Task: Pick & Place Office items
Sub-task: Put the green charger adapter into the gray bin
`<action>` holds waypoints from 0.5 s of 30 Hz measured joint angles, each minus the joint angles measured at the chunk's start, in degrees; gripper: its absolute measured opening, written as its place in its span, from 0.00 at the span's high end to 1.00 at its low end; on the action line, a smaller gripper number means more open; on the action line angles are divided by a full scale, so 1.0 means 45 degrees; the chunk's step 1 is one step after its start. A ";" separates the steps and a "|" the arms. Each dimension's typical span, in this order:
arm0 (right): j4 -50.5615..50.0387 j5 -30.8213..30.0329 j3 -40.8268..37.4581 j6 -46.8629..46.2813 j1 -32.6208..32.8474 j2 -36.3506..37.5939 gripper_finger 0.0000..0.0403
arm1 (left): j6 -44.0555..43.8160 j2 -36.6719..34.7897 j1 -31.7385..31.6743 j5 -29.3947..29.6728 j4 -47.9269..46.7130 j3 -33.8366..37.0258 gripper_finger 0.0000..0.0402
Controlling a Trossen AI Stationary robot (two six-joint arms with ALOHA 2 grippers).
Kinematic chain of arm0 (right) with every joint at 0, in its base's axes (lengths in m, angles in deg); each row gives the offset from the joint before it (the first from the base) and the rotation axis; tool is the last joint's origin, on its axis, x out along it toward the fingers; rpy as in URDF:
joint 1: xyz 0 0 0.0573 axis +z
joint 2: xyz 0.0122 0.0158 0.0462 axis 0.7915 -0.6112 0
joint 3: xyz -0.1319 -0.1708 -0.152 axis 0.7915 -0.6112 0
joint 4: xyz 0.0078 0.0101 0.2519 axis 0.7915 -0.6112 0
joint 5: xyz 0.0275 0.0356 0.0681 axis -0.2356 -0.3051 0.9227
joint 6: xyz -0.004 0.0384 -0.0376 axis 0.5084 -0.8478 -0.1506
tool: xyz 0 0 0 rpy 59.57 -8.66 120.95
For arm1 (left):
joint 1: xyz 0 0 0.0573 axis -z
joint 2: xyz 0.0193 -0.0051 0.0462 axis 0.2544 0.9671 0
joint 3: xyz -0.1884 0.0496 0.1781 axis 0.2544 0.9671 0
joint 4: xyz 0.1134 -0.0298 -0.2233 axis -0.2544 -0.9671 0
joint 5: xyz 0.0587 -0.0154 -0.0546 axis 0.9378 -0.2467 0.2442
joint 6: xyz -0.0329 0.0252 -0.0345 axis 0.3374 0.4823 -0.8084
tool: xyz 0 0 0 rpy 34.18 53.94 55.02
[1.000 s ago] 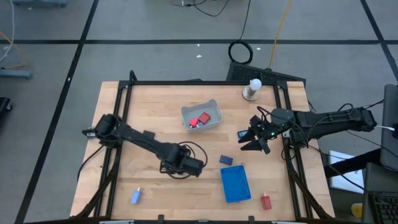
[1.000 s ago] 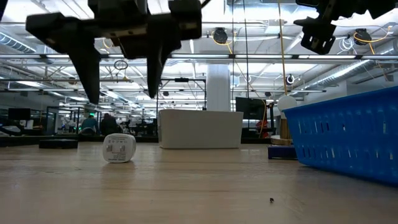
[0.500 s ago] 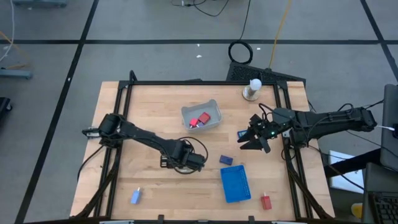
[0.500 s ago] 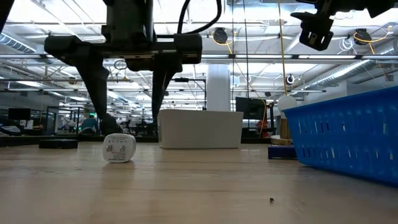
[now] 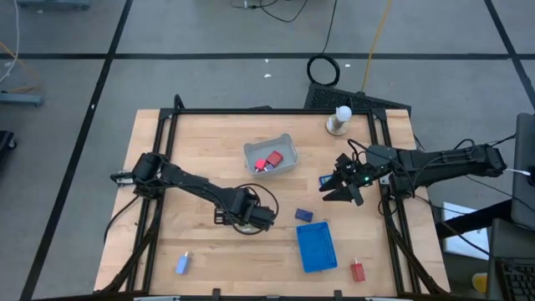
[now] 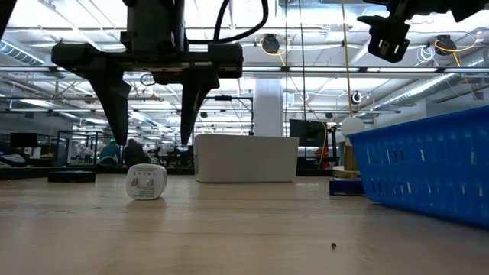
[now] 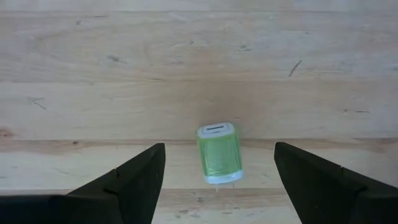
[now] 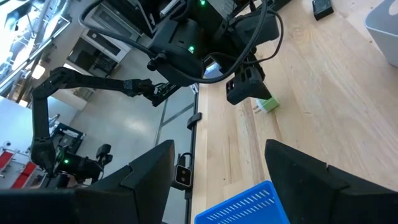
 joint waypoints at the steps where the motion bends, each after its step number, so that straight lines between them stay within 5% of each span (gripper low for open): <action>1: 0.0000 0.0000 0.0000 0.0016 0.0000 0.0000 0.40 | 0.0000 -0.0005 0.0000 0.0000 0.0004 0.0000 0.24; 15: 0.0056 -0.0030 0.0000 0.0198 0.0000 -0.0001 0.40 | -0.0116 0.0569 0.0259 -0.0462 0.0396 0.0017 0.24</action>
